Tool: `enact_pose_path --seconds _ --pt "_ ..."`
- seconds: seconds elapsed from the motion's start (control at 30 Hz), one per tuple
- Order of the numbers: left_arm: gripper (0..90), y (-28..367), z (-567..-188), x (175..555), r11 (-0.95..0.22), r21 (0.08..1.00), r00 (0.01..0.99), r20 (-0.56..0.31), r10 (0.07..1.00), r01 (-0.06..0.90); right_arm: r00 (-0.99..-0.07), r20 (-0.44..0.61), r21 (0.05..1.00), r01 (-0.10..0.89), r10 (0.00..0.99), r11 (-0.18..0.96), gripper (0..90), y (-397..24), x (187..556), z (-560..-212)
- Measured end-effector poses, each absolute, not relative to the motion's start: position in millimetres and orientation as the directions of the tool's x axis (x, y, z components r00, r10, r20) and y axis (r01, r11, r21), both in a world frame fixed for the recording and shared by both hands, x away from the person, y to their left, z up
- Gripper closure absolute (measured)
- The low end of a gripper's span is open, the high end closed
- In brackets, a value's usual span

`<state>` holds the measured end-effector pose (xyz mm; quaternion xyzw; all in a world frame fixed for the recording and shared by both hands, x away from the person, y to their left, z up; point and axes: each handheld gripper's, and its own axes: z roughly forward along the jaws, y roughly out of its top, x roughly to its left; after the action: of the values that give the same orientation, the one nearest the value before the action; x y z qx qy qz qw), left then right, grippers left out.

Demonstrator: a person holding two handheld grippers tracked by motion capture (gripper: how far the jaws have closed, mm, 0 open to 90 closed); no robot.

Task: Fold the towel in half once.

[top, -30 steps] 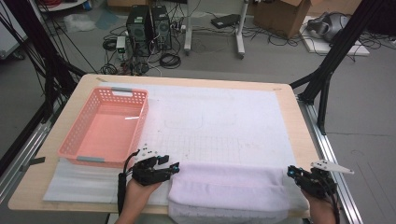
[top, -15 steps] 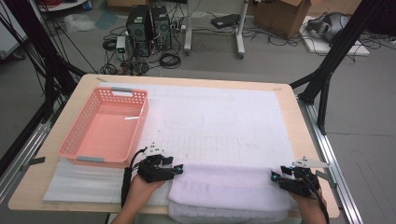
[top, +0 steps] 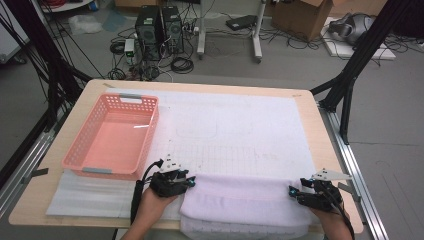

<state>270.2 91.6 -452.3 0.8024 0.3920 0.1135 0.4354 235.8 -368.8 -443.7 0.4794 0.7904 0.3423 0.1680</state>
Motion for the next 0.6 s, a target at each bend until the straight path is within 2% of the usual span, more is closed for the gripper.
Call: enact_pose_path --seconds 0.07,0.13,0.2,0.27,0.43,0.6 --pt "71.1 93.2 -452.4 271.1 -0.304 0.787 0.658 -0.166 0.734 0.537 -0.483 0.051 0.699 0.642 0.874 0.314 49.9 -368.1 236.1 -442.7" --pt "81.0 93.6 -452.7 271.9 -0.296 0.783 0.664 -0.192 0.723 0.548 -0.494 0.067 0.693 0.648 0.867 0.316 65.9 -368.2 236.1 -440.8" --pt "84.7 91.5 -451.8 271.0 -0.305 0.782 0.663 -0.178 0.727 0.544 -0.523 0.091 0.691 0.646 0.847 0.325 78.6 -366.7 236.5 -440.5" --pt "85.4 90.5 -451.0 271.3 -0.307 0.779 0.661 -0.176 0.729 0.546 -0.526 0.109 0.683 0.656 0.844 0.320 80.3 -365.9 236.6 -440.0" --pt "85.8 94.3 -451.8 271.3 -0.250 0.777 0.634 -0.233 0.737 0.577 -0.529 0.153 0.694 0.659 0.835 0.290 81.6 -371.6 237.7 -442.0" --pt "85.9 99.8 -447.6 271.0 -0.199 0.795 0.620 -0.261 0.740 0.572 -0.534 0.135 0.701 0.646 0.834 0.300 82.4 -371.7 237.2 -441.0"
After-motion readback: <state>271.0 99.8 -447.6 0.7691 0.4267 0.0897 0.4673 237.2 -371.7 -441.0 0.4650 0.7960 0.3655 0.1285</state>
